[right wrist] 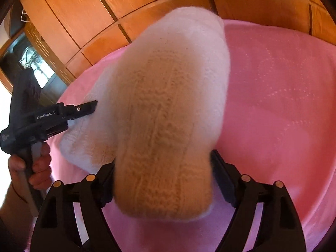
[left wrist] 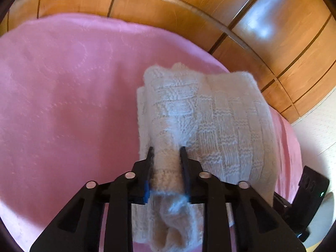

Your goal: Fold small clothes

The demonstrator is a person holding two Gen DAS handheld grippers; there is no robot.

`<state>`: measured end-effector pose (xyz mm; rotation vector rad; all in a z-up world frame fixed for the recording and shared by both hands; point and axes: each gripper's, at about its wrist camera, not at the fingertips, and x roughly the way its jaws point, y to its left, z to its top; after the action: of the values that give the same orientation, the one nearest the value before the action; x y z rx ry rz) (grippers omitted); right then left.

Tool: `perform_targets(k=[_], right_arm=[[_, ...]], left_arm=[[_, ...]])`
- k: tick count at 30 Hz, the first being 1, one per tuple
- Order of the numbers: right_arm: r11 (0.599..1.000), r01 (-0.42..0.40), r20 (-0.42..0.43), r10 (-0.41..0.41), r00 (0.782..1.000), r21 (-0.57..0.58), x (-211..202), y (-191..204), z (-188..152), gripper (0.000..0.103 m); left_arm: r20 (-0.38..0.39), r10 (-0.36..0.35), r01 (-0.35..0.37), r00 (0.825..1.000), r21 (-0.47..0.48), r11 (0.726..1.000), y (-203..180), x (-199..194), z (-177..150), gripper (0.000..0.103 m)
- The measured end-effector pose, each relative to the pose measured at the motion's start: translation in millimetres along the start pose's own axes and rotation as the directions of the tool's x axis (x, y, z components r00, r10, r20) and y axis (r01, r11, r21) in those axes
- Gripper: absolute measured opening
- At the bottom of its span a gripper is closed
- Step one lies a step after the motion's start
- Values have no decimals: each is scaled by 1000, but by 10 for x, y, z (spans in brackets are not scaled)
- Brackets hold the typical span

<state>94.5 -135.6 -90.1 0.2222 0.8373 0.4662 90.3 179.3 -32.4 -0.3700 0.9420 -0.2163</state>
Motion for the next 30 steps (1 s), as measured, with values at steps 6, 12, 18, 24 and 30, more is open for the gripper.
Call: perform_targets(k=[6,12,18,24,30], right_arm=[[996,63,146,-53,988,-67,-593,71,286,85],[992,112,278,-93,956,-54,-580,230,828,55],[977,206,152,-194,969,-63,386,146,822,53],[976,201,219,-179,959,-85,307,127,681,56],[980,183,235,-160,959,-78,367,143,712,59]], left_arm=[[180,86,-93,980,31,995,-151,-413,24,48],[245,94,-137,965,162,977,-532,-351,67,48],[133,163,-185,978,177,967,-501,164,-34,48],[155,159,-189,975,204,960,-482,139,-82,49],[161,129,-159,978,184,970,-491,100,-96,61]])
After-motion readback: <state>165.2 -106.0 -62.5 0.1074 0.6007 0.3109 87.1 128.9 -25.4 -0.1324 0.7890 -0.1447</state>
